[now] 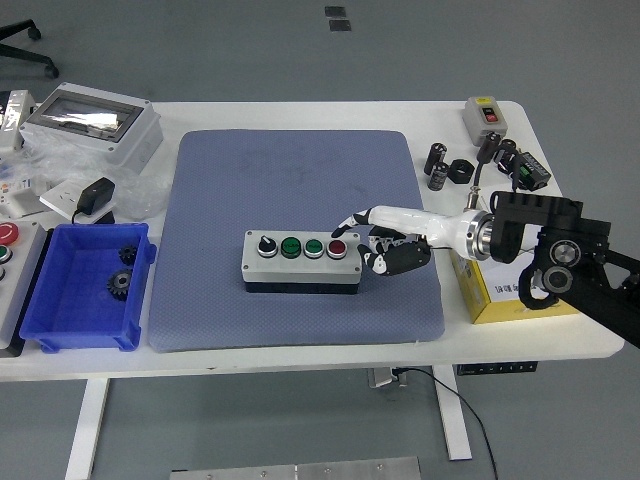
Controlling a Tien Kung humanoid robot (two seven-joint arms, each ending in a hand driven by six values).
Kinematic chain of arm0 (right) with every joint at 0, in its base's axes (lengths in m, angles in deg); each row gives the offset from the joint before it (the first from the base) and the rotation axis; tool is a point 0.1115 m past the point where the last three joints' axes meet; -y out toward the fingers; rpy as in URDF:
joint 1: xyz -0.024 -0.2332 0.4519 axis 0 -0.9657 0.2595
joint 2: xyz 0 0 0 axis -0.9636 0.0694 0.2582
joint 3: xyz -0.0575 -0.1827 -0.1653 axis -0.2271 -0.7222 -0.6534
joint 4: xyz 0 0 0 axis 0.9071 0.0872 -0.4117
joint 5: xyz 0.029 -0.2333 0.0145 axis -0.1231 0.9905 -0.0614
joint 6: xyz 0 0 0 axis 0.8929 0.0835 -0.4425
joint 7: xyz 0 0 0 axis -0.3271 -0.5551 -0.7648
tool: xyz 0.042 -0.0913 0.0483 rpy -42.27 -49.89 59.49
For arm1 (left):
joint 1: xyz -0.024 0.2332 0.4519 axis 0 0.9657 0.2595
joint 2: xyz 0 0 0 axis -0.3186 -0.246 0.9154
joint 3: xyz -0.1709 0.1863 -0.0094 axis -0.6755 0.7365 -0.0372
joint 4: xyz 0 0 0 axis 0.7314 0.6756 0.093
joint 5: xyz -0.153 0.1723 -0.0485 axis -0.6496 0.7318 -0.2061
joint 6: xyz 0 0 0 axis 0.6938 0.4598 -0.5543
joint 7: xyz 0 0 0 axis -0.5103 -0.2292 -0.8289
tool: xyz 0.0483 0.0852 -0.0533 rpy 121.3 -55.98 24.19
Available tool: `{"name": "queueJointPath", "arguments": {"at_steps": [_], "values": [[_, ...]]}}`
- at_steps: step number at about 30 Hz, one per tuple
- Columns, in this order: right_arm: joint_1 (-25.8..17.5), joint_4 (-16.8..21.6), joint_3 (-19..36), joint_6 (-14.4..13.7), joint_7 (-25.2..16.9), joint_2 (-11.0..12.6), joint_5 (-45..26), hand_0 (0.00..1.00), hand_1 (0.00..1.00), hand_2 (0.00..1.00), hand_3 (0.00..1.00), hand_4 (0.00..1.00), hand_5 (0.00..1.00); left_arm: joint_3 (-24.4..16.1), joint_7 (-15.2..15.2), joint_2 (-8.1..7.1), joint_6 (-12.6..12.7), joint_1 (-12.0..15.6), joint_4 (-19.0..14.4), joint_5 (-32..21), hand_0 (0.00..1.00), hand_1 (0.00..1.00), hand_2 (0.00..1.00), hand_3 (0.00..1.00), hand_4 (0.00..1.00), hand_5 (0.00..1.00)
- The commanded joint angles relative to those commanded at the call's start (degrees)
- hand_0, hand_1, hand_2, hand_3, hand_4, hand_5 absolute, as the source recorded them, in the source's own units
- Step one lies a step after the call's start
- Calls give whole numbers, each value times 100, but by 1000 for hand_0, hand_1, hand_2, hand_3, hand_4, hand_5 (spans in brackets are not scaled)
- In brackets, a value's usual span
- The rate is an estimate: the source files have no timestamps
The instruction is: Pick up the button,place it on the desk,press the button,press the button
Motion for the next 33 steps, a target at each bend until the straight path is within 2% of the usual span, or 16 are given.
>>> {"name": "queueJointPath", "arguments": {"at_steps": [3,6,7,12,13,16,18,19,24,25,30,31,33], "values": [[-349,-109,433,-318,-222,-215,119,14,133,190,813,150,70,-1,11,12,2,7,8,15,576,499,477,564,2,2],[-755,-353,890,-843,-591,-571,287,14,133,190,813,150,70,13,28,37,27,13,26,24,576,499,477,564,2,2],[-899,-457,1045,-1065,-747,-705,241,44,210,297,829,346,173,24,27,48,48,17,34,30,576,498,477,563,2,2],[-1532,-896,1686,-2043,-1633,-1317,-406,44,210,297,829,346,173,94,21,94,232,22,97,89,576,498,477,563,2,2],[-1665,-982,1810,-2248,-1864,-1444,-590,270,472,605,830,483,223,107,34,102,273,24,117,103,576,498,476,564,2,2],[-2051,-1217,2051,-2784,-2514,-1758,-1117,270,472,605,830,483,223,122,79,128,381,31,180,193,576,498,476,564,2,2],[-2270,-1295,2090,-3080,-2897,-1839,-1412,270,472,605,830,483,223,109,119,144,423,37,222,278,576,498,476,564,2,2],[-2359,-1305,2099,-3204,-3056,-1858,-1529,616,670,694,758,554,289,96,138,149,434,36,239,328,576,497,477,565,2,2],[-2662,-1190,2154,-3787,-3741,-1887,-1740,616,670,694,758,554,289,-46,267,154,472,-3,321,663,576,497,477,565,2,2],[-2705,-1126,2192,-3890,-3838,-1880,-1662,748,714,737,719,602,371,-92,304,150,476,-24,343,755,576,494,473,564,2,2],[-2788,-843,2402,-4243,-3973,-1804,-1212,748,714,737,719,602,371,-276,668,135,516,-83,541,1143,576,494,473,564,2,2],[-2793,-803,2438,-4297,-3972,-1787,-1129,782,739,765,723,658,485,-312,732,134,522,-89,580,1227,619,503,476,553,126,2],[-2814,-732,2517,-4388,-3959,-1743,-991,782,739,765,723,658,485,-396,863,131,538,-99,664,1430,619,503,476,553,126,2]]}}
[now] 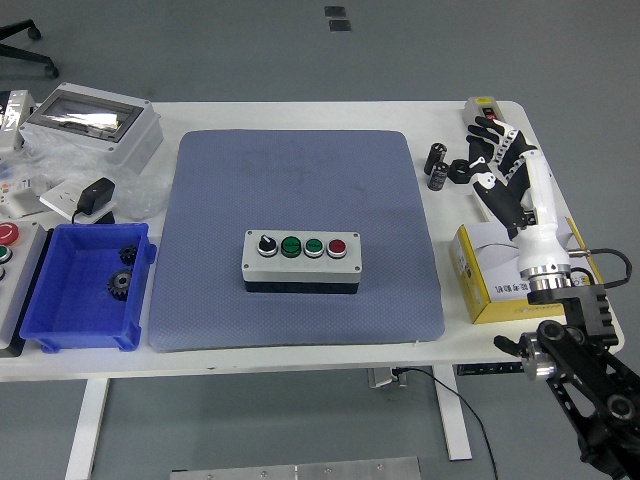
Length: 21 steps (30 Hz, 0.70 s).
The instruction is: Pick up the button,place it on the desk,press the button,press the button
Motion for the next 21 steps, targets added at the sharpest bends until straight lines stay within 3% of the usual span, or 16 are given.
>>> {"name": "queueJointPath", "arguments": {"at_steps": [3,4,13,21], "values": [[-59,46,80,-51,13,33,71,782,739,765,723,658,485,-80,68,-4,38,3,49,169,619,503,476,553,126,2],[-94,61,112,-63,11,35,79,796,745,767,718,649,469,-99,60,-7,56,10,49,204,650,513,482,554,202,2],[-452,280,242,-170,-96,29,111,796,746,768,713,644,468,-265,-64,-28,241,57,-21,361,663,520,489,558,229,2],[-530,327,327,-154,-133,-13,25,799,744,768,712,665,513,-396,128,-17,312,56,64,559,667,531,492,555,246,2]]}}
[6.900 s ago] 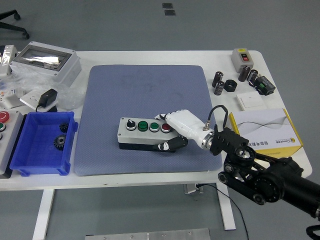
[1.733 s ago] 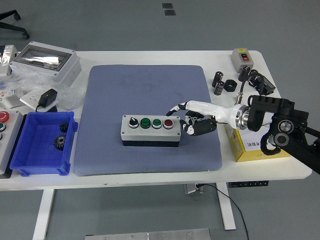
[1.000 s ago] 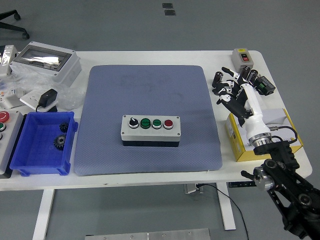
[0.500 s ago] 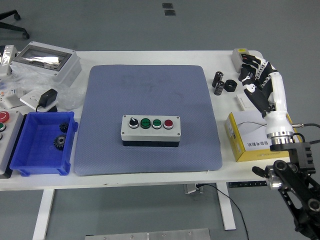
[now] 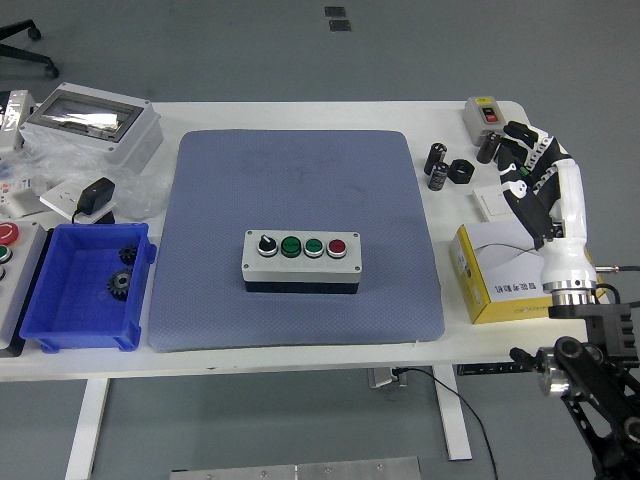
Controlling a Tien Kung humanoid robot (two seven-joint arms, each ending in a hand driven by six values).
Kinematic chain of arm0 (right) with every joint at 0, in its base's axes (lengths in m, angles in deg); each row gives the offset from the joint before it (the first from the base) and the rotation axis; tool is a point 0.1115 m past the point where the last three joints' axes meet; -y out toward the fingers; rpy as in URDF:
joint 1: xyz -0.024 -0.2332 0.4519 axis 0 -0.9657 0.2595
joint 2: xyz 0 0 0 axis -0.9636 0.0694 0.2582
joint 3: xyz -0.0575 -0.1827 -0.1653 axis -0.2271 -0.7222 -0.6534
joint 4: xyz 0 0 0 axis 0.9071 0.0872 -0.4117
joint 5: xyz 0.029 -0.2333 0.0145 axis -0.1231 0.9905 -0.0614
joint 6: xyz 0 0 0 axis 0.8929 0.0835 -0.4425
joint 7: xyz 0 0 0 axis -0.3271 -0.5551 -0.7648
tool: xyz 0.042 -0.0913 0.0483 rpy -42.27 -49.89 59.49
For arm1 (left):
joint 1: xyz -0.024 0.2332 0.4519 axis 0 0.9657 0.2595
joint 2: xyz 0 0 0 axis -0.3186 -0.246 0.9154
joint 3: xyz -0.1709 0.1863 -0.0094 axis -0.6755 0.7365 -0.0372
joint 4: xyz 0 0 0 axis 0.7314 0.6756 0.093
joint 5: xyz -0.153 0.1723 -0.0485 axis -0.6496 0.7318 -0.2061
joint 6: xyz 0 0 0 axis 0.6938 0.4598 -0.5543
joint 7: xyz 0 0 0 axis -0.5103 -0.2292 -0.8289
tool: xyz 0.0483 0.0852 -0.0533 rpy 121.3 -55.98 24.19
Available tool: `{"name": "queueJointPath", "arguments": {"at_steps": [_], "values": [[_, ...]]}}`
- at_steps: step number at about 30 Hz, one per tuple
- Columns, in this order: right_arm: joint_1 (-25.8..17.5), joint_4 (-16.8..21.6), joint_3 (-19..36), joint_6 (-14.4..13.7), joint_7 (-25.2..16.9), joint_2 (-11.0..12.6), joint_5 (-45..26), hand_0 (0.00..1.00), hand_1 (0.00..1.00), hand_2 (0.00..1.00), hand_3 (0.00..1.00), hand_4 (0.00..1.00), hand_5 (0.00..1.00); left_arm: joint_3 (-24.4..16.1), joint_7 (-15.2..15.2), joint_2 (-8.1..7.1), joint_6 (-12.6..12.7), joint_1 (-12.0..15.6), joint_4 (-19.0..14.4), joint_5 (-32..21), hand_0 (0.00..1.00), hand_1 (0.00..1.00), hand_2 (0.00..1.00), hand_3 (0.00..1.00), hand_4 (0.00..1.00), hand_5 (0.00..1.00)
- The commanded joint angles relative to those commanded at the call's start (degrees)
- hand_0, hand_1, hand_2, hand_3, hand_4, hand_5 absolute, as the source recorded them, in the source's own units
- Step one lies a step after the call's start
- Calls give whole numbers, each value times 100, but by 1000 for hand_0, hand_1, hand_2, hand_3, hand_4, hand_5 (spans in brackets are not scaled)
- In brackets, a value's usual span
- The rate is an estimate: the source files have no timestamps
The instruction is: Pick up the button,place it on the desk,press the button,press the button
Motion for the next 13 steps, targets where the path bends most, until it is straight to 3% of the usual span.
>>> {"name": "queueJointPath", "arguments": {"at_steps": [13], "values": [[138,-75,-84,-26,117,2,110,797,741,767,715,666,525,27,26,-23,17,-22,14,19,669,552,507,559,272,2]]}}
